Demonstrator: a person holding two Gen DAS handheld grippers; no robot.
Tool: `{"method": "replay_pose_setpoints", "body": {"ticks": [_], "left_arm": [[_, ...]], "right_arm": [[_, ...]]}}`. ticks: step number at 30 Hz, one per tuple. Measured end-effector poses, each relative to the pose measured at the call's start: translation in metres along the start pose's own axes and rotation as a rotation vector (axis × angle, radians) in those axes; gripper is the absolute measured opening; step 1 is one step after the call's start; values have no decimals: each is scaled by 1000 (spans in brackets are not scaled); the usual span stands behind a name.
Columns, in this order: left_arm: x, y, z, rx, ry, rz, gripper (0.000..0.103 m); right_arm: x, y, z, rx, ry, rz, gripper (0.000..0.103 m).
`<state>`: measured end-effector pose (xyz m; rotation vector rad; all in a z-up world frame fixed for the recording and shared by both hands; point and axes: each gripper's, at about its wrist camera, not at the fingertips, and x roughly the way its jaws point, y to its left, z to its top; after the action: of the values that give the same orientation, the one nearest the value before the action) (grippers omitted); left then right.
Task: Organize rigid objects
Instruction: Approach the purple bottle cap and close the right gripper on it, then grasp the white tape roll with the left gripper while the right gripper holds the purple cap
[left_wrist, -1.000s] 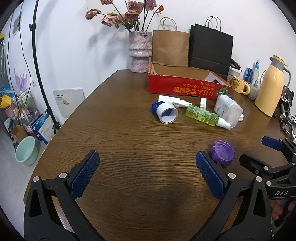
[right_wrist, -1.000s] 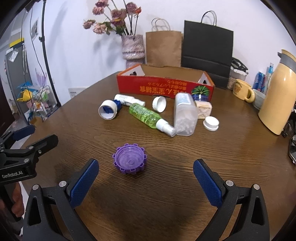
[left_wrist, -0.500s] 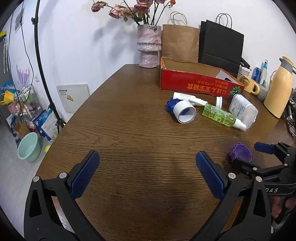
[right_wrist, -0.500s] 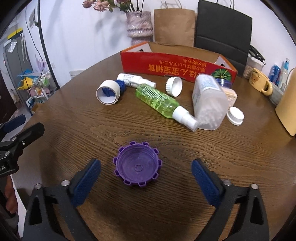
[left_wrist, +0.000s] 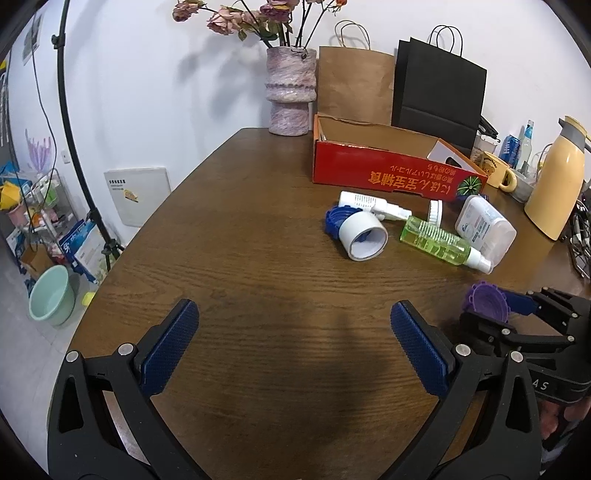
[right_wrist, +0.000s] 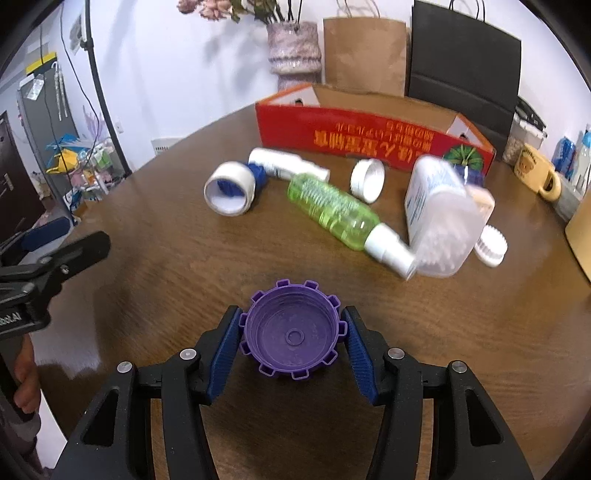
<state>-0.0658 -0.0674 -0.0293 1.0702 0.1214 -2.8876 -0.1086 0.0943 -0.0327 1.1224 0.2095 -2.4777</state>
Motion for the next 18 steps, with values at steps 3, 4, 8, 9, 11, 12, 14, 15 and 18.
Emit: {"method": "replay_pose_setpoints", "body": {"ticks": [3,4,8,9,11,12,14,15,18], "left_arm": [[4,-4,8,0,4,-5,103],[6,-6,11,0,6,-7,103],[14,-14,22,0,14,-15,103],[16,-17,25,2,16,-15,103],[21,-22,30,4,20,-10,103],[24,-24,33,2,24,-11,103],[31,-29,39,-2,34,-9,103],[35,-31,41,-4,39,-9,103],[47,-37,48,-15,56,-9,103]], "right_arm": [[-4,-5,9,-2,-33,-14,60],[-6,-7,12,1,-44,-18,60],[-12,-14,21,8,-81,-30,60],[-13,-16,23,11,-90,-34,60],[-15,-21,28,17,-106,-40,60],[-16,-22,31,21,-115,-43,60],[-19,-27,35,32,-137,-51,60],[-20,-29,36,36,-144,-52,60],[-22,-37,41,46,-170,-63,60]]}}
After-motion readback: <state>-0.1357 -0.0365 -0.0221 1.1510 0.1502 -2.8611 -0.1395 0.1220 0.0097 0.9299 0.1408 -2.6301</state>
